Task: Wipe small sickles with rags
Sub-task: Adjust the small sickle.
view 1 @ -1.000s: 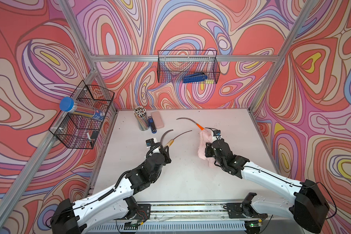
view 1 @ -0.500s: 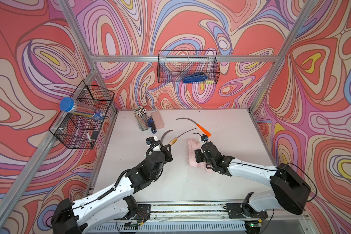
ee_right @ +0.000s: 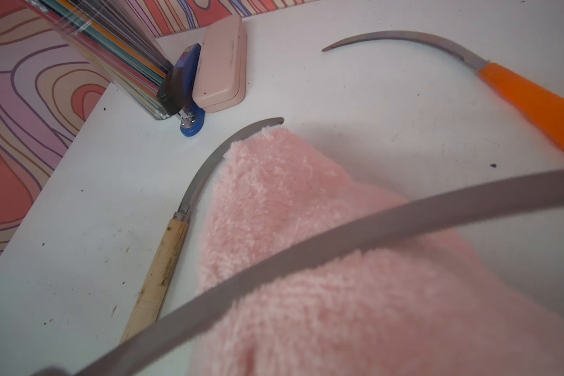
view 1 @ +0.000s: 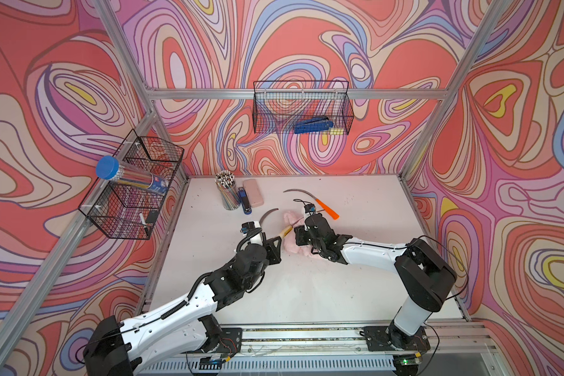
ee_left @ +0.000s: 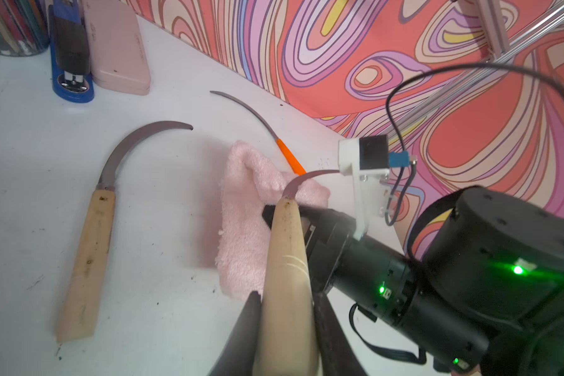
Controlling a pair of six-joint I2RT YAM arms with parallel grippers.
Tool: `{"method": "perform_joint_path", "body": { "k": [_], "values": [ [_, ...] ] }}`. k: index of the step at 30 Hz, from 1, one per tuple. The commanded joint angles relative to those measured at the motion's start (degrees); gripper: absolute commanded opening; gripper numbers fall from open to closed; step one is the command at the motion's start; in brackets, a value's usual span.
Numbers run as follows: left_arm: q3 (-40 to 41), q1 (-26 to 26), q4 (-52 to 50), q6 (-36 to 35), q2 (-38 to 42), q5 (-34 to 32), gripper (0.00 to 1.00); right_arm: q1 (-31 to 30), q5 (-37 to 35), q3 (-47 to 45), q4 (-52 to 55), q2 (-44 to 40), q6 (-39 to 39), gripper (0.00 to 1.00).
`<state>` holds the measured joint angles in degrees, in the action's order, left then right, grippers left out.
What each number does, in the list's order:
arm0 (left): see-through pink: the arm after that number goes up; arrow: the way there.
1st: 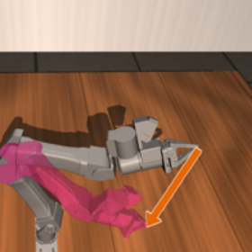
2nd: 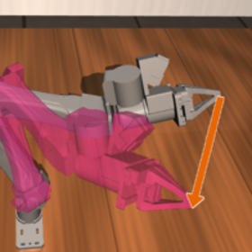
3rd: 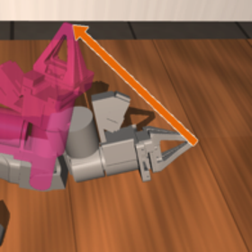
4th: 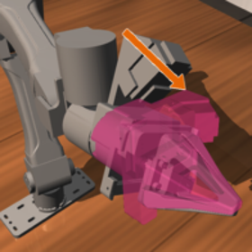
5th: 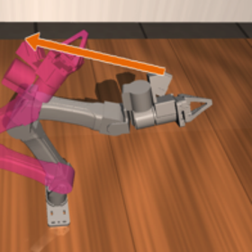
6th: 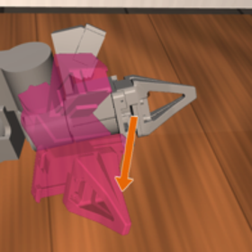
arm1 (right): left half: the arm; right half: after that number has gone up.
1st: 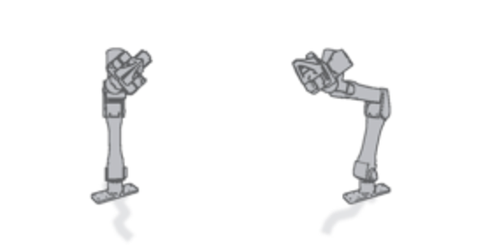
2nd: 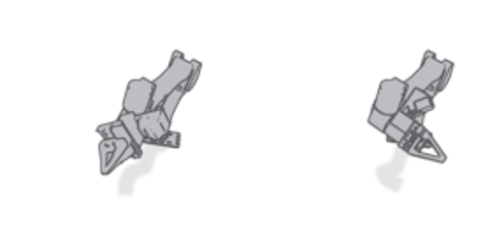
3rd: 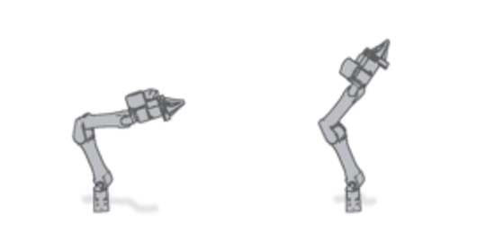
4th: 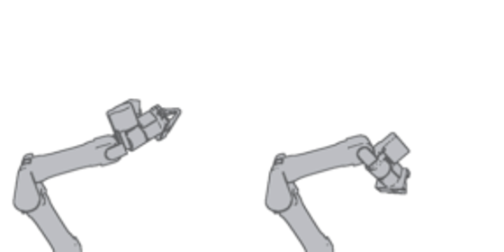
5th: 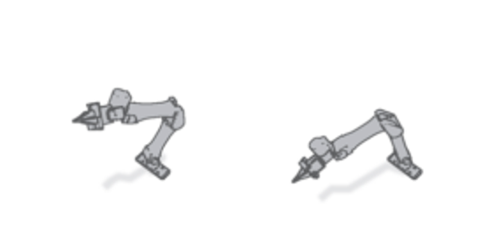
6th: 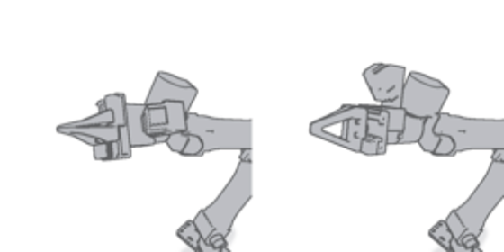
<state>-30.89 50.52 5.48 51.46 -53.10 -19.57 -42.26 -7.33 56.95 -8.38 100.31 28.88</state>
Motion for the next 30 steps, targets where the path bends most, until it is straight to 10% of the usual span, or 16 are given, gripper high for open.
{"method": "perform_joint_path", "body": {
  "k": [1,30],
  "values": [
    [4.25,-0.24,1.16,2.1,0.77,2.4,0.0,0.99,-0.21,3.47,1.0,2.86,-1.19,0.0],
    [8.66,-0.25,24.32,7.33,-17.87,21.81,0.0,1.3,4.34,12.77,5.31,13.08,-4.82,0.0]
  ]
}}
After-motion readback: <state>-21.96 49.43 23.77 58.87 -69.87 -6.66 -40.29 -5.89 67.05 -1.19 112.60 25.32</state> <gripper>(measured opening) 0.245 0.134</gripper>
